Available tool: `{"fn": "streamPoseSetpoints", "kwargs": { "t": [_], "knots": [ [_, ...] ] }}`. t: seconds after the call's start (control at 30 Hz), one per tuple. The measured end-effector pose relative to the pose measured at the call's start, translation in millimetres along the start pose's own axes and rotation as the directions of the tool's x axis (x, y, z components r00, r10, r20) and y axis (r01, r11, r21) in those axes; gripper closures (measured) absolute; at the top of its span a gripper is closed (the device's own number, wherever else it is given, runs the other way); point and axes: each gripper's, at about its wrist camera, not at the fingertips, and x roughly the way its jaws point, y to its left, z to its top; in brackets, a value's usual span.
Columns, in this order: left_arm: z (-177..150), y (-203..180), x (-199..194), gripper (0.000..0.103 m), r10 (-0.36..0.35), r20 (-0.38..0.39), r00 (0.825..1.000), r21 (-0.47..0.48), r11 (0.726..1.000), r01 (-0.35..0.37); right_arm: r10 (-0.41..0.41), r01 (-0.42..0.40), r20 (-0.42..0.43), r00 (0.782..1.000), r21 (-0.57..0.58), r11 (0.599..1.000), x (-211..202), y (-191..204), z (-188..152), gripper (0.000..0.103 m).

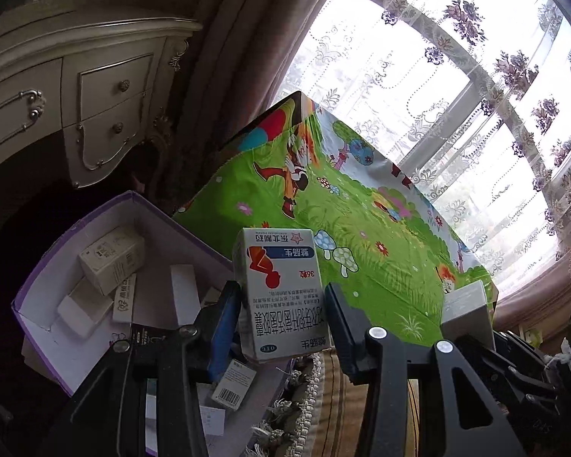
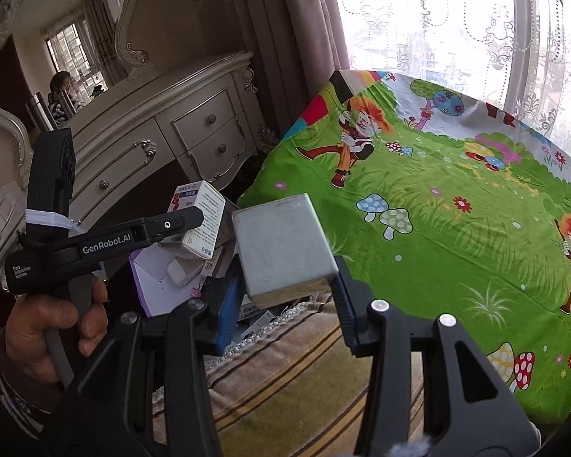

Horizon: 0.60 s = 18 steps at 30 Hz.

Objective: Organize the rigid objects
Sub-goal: 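Carry both boxes to the purple box and open both grippers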

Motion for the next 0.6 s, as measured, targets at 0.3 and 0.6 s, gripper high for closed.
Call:
{"fn": "streamPoseSetpoints", "kwargs": {
  "t": [0.3,0.6],
  "knots": [
    [-15.5,29.2,-11.6,0.056,0.058,-0.006,0.998,-0.010,0.998,-0.058,-0.031,0.030,-0.004,1.000,-0.098,0.995,25.3,44.7,-6.1,0.054],
    [-28.6,55.2,0.7,0.056,0.132,-0.032,0.991,-0.030,0.991,-0.133,-0.177,0.182,0.040,0.983,-0.248,0.951,73.9,48.8,-3.9,0.044]
  ]
}}
